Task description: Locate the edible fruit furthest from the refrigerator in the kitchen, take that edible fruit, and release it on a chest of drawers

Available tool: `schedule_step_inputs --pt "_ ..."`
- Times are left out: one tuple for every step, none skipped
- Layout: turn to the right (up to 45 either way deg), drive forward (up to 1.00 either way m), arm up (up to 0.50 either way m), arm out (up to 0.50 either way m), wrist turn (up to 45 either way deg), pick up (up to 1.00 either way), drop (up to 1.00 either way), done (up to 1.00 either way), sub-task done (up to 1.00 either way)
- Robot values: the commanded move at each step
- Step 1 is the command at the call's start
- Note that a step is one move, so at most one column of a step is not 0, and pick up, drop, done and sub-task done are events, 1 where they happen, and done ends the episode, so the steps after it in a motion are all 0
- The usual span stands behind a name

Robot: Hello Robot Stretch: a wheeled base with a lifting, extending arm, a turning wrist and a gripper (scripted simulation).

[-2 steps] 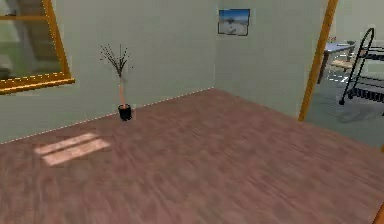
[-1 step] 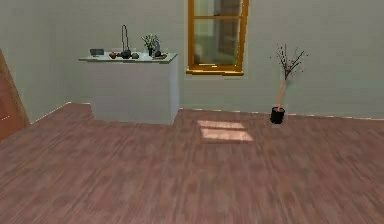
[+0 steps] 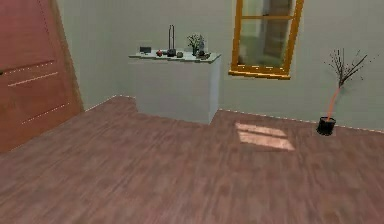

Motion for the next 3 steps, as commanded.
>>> schedule_step_inputs --pt "0.0 1.0 0.0 0.0 0.0 0.0 0.0 0.0 0.0" --pt "0.0 1.0 0.0 0.0 0.0 0.0 0.0 0.0 0.0" --pt "-15.0 0.0 0.0 0.0 0.0 0.0 0.0 0.0 0.0"
